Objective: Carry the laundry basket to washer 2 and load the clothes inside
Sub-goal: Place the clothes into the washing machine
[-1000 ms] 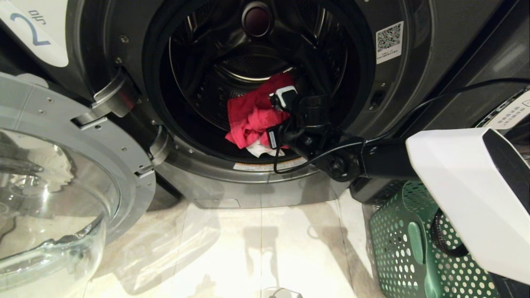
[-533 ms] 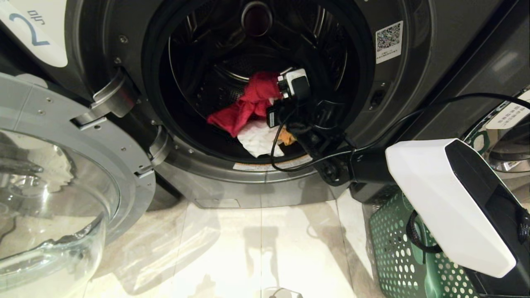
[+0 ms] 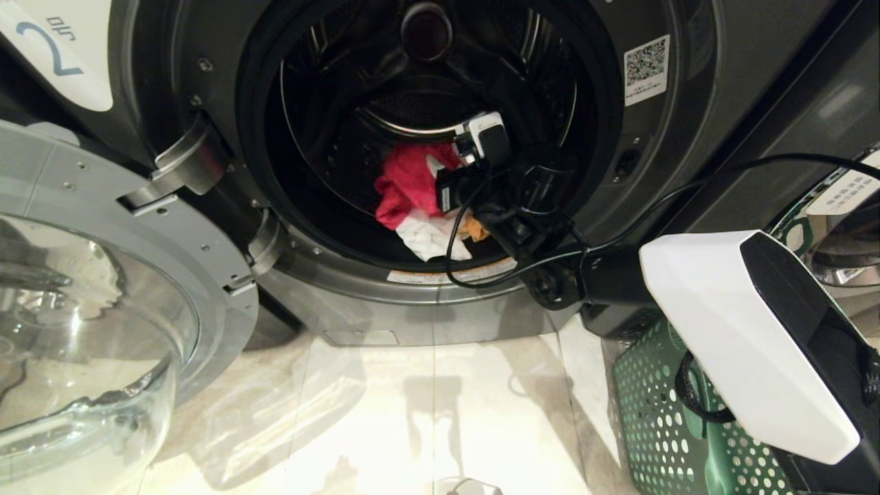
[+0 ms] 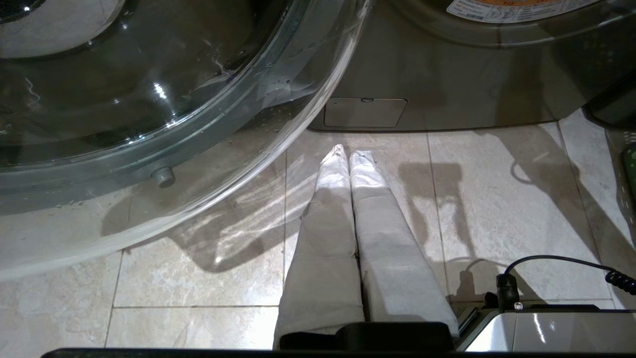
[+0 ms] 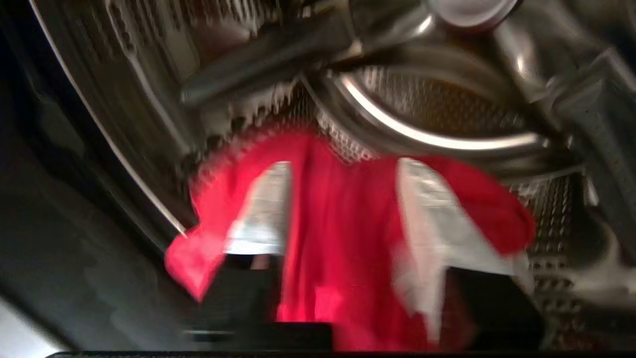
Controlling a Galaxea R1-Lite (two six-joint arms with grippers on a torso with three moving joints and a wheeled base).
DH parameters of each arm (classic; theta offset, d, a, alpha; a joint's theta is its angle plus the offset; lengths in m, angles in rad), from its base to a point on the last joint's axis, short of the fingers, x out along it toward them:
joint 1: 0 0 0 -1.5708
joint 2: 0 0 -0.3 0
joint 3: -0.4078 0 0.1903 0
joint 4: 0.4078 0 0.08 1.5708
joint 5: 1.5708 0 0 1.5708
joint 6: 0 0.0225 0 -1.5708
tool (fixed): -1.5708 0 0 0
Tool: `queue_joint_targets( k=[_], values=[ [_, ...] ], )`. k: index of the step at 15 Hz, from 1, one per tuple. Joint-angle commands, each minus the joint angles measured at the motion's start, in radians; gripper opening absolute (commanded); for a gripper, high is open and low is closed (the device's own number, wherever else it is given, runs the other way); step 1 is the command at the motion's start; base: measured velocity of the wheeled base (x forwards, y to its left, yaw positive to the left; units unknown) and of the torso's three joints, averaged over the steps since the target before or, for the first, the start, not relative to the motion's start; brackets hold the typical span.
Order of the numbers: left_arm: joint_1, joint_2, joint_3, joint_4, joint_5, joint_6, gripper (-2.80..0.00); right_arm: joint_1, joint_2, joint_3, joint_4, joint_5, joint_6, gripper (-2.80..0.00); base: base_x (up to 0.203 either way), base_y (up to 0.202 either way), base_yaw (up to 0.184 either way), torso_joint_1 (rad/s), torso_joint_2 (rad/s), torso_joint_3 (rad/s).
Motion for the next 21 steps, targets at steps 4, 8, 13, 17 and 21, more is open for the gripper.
queue_joint_targets(
  k=[4,8,13,17,21],
  values=[
    [0.000,0.000,0.000,0.000,0.000,0.000,-2.80,0.000,-0.010,0.003,0.082,-0.004,0.000,0.00,0.000,0.000,0.000,0.000,0.00,0.000],
    [0.000,0.000,-0.002,0.000,0.000,0.000,-2.80,0.001,-0.131,0.142,0.157,0.001,0.008,0.00,0.000,0.000,0.000,0.000,0.00,0.000],
    [0.000,0.000,0.000,0.000,0.000,0.000,-2.80,0.004,-0.526,0.604,0.273,0.005,0.014,0.00,0.000,0.000,0.000,0.000,0.00,0.000],
    [0.000,0.000,0.000,0.000,0.000,0.000,-2.80,0.022,-0.921,1.018,0.333,-0.001,0.011,0.00,0.000,0.000,0.000,0.000,0.00,0.000],
    [0.000,0.000,0.000,0.000,0.000,0.000,-2.80,0.028,-1.307,1.198,0.750,-0.069,0.011,0.00,0.000,0.000,0.000,0.000,0.00,0.000]
  ],
)
